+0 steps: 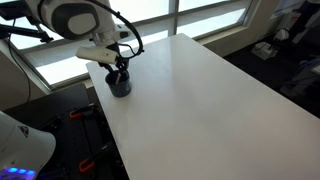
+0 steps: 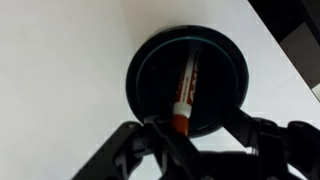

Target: Remove the marker from the mug

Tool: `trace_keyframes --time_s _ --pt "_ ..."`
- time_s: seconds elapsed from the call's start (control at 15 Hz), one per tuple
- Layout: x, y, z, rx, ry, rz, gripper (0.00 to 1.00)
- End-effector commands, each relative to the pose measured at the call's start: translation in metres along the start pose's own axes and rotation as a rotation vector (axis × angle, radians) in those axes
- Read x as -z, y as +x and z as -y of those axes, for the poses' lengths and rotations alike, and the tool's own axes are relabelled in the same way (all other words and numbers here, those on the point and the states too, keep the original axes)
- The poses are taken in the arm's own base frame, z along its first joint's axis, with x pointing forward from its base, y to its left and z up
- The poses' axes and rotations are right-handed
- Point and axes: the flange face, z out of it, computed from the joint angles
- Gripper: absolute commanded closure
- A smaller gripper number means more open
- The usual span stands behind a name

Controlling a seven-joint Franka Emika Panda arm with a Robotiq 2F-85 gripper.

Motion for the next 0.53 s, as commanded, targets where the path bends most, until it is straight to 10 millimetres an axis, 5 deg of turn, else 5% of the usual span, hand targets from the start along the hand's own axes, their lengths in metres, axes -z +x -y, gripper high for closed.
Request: trace_keyframes --time_s 0.0,0.47 --pt "0.004 -0.005 -0.01 -0.038 -0.017 -0.037 0.47" --pt "0.008 -0.01 -0.024 -0.08 -0.028 -0.051 0.99"
